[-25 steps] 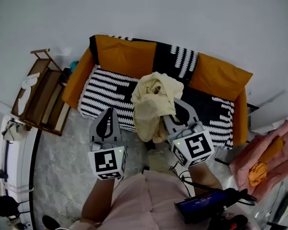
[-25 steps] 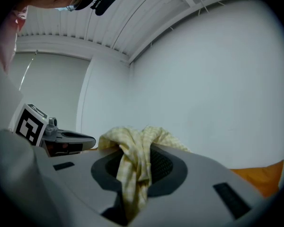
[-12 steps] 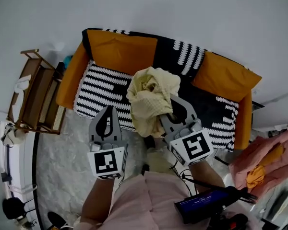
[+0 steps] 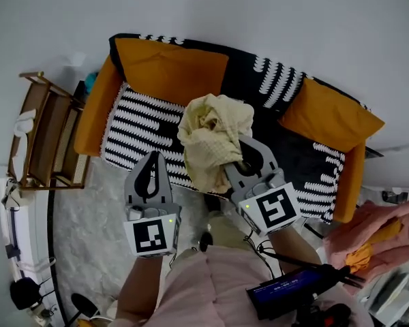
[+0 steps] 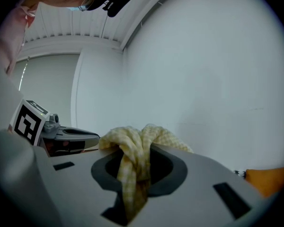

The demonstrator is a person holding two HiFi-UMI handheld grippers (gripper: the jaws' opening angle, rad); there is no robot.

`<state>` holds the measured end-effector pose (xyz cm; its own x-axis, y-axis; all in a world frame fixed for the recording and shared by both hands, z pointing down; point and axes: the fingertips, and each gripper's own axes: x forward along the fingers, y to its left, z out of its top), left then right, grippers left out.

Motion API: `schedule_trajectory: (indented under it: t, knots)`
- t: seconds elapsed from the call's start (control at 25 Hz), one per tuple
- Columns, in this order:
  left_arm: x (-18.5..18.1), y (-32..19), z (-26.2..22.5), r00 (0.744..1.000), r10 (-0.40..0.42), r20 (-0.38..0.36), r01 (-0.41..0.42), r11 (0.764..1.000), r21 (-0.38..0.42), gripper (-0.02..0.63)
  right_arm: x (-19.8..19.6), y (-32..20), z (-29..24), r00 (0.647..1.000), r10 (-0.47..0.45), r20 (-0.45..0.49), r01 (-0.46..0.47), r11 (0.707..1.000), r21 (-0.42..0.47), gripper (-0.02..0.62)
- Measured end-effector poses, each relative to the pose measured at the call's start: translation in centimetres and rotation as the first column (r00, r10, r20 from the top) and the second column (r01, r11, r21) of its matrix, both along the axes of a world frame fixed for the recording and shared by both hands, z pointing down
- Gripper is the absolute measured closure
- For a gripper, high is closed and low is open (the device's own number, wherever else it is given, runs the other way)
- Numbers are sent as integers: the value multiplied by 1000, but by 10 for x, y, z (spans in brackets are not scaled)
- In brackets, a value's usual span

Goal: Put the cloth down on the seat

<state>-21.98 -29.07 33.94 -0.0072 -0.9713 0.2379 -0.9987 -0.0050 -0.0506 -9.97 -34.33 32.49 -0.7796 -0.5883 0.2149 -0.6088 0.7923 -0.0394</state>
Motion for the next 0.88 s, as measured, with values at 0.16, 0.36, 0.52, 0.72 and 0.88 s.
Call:
schedule_trajectory:
  t: [0.16,0.36,0.52,0.72,0.88]
  knots:
    - [-5,-31,17,1000,-8,-21,8,1000,-13,584,-12,-34,19,1000,-10,-5,10,1000,-17,529]
    - [-10,-48,37,1000,-5,-15,5,1000,-29,584,-18,-55,46,999,-20,-26,19,999,-37,529]
    - [-12,-56,45,1000,-7,-21,7,1000,-27,584,-20,-65,65,999,-26,-42,24,998,-62,529]
    - [-14,-79,65,1000,4,-15,-4,999,-46,584,-21,-87,100,998,-22,-67,15,994,-105,529]
    - [-15,-91,79,1000,12,-11,-13,998,-56,584,-23,-99,123,997,-19,-71,10,992,-124,528]
